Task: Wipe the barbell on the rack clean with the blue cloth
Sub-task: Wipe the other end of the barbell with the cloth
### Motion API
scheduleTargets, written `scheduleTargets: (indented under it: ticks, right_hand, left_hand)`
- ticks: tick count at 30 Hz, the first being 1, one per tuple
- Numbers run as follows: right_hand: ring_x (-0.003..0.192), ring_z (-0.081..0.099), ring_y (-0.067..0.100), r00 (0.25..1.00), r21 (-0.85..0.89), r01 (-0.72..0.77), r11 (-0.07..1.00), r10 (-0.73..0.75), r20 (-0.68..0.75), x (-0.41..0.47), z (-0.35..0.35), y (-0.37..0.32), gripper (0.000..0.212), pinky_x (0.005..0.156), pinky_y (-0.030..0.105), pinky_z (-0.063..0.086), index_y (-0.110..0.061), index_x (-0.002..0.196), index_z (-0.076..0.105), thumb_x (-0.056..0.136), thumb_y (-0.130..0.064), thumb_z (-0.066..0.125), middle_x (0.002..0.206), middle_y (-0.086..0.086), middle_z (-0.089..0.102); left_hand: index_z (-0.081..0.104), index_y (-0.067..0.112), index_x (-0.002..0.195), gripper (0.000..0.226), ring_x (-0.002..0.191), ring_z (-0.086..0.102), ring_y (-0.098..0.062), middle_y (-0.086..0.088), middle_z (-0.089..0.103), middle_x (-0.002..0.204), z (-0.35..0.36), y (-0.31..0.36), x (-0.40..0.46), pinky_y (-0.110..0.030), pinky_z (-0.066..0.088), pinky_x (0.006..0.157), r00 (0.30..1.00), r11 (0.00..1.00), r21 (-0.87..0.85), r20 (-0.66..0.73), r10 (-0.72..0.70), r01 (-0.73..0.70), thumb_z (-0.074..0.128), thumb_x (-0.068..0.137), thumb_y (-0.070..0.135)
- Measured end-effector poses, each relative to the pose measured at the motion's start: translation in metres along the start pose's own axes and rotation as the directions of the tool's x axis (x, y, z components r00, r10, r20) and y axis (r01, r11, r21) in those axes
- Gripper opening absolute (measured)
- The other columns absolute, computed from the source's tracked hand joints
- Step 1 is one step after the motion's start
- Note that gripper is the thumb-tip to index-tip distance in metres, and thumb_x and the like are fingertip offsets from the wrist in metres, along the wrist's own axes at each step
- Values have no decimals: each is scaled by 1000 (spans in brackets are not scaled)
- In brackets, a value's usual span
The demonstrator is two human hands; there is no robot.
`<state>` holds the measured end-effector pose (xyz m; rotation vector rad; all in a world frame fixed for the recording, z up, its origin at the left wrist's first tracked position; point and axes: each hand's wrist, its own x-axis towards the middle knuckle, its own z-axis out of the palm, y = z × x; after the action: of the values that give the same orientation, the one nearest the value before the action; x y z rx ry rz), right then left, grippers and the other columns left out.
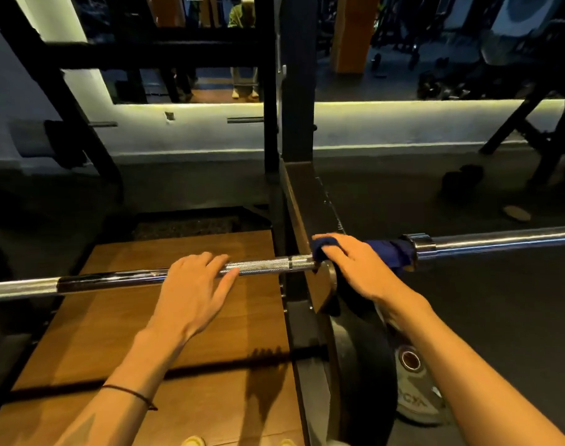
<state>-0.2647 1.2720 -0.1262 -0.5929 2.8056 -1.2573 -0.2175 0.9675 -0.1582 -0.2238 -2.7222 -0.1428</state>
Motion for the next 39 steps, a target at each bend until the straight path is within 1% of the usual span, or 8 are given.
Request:
scheduleTargets:
  ticks: [4, 7, 10, 16, 22, 26, 31, 39]
  right_hand:
    - [147, 34, 13, 1000, -379, 5, 925, 1, 15, -12, -25, 29, 65, 124, 38, 14, -29, 148, 50, 93, -56, 28, 157, -4, 45]
    - [149, 30, 18, 996, -500, -49, 865, 6, -86, -15, -24, 41, 73, 124, 41, 11, -30, 153, 43, 91, -59, 20, 160, -3, 40]
    - [143, 37, 18, 991, -466, -51, 883, -13, -132, -2, -2, 29, 69, 120, 42, 17, -33, 147, 51, 93, -60, 19, 152, -7, 49]
    - [136, 43, 10, 986, -411, 169, 896, -160, 56, 10, 6, 24, 48, 116, 38, 31, -35, 147, 51, 100, -38, 42, 147, -10, 53]
    - [130, 51, 21, 980, -551, -74, 831, -41, -194, -13, -26, 49, 56, 113, 41, 33, -21, 142, 58, 101, -47, 30, 141, 3, 59]
    - [126, 53, 16, 990, -402, -9, 915, -50, -135, 1, -1, 13, 61, 111, 37, 33, -23, 134, 65, 98, -46, 21, 135, -3, 63]
    - [123, 54, 9, 997, -156, 64, 986, -58, 40, 8, -3, -11, 36, 110, 32, 36, -27, 129, 66, 109, -26, 36, 132, -5, 64]
    - [117, 56, 25, 989, -625, -145, 767, 129, -71, -11, -34, 24, 51, 99, 41, 45, -24, 136, 59, 107, -42, 21, 133, 5, 60]
  left_hand:
    - [65, 23, 106, 56, 80, 60, -14, 5, 64, 91, 11, 45, 32, -34, 51, 72, 998, 999, -47, 61, 22, -20, 21, 100, 58]
    - [60, 26, 92, 55, 69, 55, -12, 7, 59, 78, 18, 56, 39, -34, 50, 68, 999, 1000, 12, 27, -17, 17, 19, 100, 61]
    - [61, 26, 89, 59, 66, 52, -10, 8, 56, 74, 24, 60, 41, -32, 46, 66, 999, 998, 52, -2, -45, 45, 16, 100, 64]
    - [55, 26, 85, 60, 64, 47, -11, 7, 51, 71, 29, 58, 36, -31, 42, 63, 998, 996, 93, -70, -6, 13, 19, 96, 72]
    - [50, 27, 82, 60, 59, 42, -9, 9, 46, 68, 30, 58, 36, -29, 39, 59, 997, 996, 83, -80, -4, 11, 15, 96, 74]
    - [58, 27, 85, 63, 61, 46, -8, 11, 51, 69, 33, 58, 38, -29, 38, 60, 996, 999, 42, -86, -27, 31, 17, 95, 74]
    - [66, 27, 91, 65, 64, 51, -8, 12, 57, 71, 31, 54, 43, -29, 37, 61, 997, 1000, -18, -72, -16, 15, 24, 94, 76]
    - [62, 32, 78, 73, 50, 48, -3, 13, 50, 52, 23, 50, 41, -22, 35, 48, 1000, 998, -56, -8, -19, 18, 8, 86, 82]
